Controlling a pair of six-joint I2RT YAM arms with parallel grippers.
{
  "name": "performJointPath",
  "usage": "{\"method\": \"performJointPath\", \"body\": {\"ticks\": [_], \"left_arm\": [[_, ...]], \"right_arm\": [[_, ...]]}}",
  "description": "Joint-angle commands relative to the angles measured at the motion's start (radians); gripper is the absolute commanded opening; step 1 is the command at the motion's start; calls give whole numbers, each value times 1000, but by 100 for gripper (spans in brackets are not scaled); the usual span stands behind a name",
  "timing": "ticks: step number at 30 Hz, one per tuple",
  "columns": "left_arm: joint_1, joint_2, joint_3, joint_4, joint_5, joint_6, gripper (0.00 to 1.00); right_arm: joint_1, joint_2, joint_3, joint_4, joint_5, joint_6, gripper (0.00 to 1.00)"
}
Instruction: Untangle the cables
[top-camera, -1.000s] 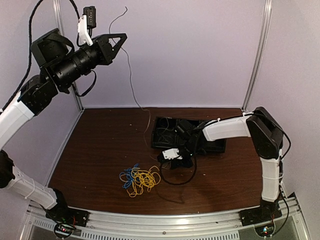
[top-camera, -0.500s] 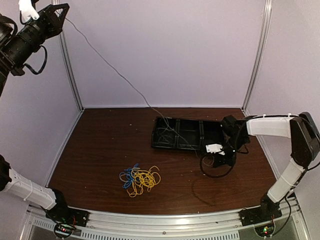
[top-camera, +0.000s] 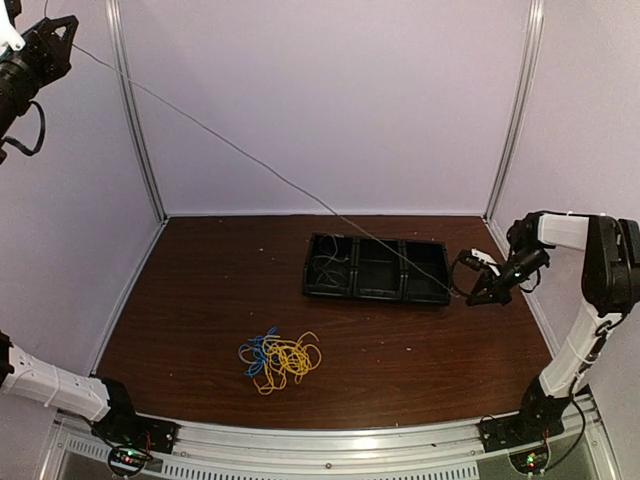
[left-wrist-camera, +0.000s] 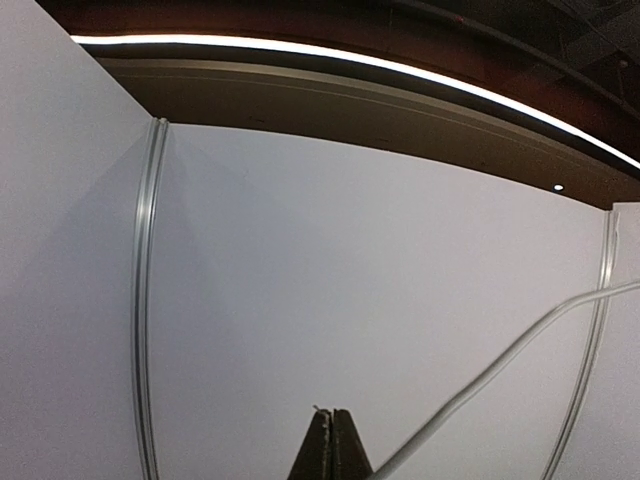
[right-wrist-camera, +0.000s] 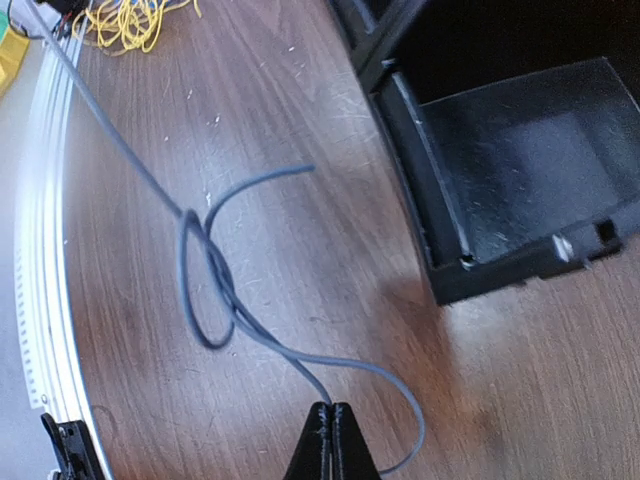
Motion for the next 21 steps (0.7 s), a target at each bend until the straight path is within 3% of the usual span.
{"method": "performJointPath", "body": {"ticks": [1, 6, 11, 14, 21], "left_arm": [[4, -29, -9, 31, -61, 45, 0], [4, -43, -37, 4, -67, 21, 0], [4, -72, -124, -45, -101, -23, 0], [4, -68, -199, -106, -67, -80, 0], [4, -75, -533, -169, 285, -394, 0]], "right_arm": [[-100, 55, 55, -91, -105, -34, 0], [-142, 54, 18, 43, -75, 140, 0], [-145, -62, -122, 207, 17, 263, 0], [-144, -133, -195, 222, 23, 228, 0], [-112, -258, -233, 50, -58, 70, 0]]}}
